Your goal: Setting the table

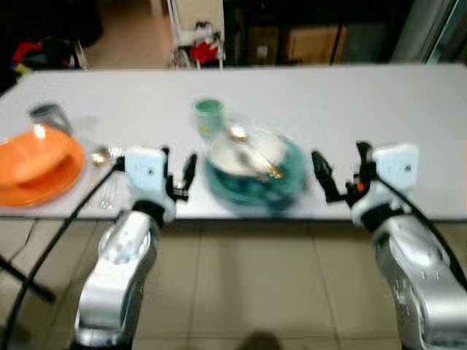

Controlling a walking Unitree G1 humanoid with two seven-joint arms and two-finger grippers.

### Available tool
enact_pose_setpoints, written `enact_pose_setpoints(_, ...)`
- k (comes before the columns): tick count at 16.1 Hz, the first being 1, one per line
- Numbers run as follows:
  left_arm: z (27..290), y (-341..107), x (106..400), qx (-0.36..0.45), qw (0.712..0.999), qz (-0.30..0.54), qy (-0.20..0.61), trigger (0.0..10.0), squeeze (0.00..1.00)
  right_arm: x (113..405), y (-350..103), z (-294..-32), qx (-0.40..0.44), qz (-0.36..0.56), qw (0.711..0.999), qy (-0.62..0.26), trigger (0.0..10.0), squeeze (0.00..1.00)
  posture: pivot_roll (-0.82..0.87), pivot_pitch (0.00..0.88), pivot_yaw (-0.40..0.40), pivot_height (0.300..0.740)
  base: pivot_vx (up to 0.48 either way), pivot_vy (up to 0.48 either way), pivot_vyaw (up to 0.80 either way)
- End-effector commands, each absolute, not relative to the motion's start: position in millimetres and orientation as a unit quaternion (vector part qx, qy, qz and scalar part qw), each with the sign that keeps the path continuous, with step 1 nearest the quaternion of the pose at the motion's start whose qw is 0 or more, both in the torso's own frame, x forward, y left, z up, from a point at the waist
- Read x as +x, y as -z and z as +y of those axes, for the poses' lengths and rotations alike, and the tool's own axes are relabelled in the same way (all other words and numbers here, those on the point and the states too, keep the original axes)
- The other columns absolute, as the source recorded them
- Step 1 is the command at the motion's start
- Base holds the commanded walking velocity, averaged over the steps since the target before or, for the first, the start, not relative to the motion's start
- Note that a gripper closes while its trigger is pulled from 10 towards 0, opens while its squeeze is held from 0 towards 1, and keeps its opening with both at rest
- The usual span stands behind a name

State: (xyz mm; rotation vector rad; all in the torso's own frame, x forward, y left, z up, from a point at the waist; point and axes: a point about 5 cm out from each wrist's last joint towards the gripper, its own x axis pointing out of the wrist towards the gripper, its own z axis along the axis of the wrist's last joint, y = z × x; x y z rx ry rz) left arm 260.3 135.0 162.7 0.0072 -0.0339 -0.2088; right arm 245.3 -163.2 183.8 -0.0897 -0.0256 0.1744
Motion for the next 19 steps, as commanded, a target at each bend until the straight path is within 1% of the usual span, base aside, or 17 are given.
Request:
enact_pose_setpoints(1,130,-167,261,0.008,0.993,-0.026,0.113,10.0,0.0,245,-186,-161,-0.046,-0.019,0.995,-0.091,10.0,1.0,-0.01,0.0,0.092,0.74,0.0,-0.48,0.0)
enact_pose_setpoints(8,123,-167,264,0.012,0.991,-0.029,0.131,10.0,0.0,244,-184,-161,-0.039,-0.015,0.995,-0.086,10.0,1.0,-0.02,0.0,0.099,0.74,0.0,-0.48,0.0)
enact_pose_setpoints(11,121,-165,267,-0.001,0.991,-0.024,0.132,10.0,0.0,244,-181,-164,-0.035,-0.002,0.997,-0.07,10.0,1.0,-0.02,0.0,0.099,0.74,0.0,0.0,0.0)
enact_pose_setpoints(14,119,-165,268,-0.003,0.989,-0.028,0.149,10.0,0.0,244,-180,-166,-0.033,0.001,0.997,-0.064,10.0,1.0,-0.02,0.0,0.097,0.74,0.0,0.0,-0.73)
enact_pose_setpoints(18,118,-167,271,-0.01,0.987,-0.032,0.155,10.0,0.0,244,-179,-168,-0.032,0.006,0.998,-0.056,10.0,1.0,-0.03,0.0,0.098,0.74,0.337,0.0,-0.79)
enact_pose_setpoints(19,117,-166,274,-0.01,0.987,-0.031,0.158,10.0,0.0,245,-179,-169,-0.032,0.005,0.998,-0.05,10.0,0.81,-0.03,0.0,0.097,0.74,0.394,0.0,-0.79)
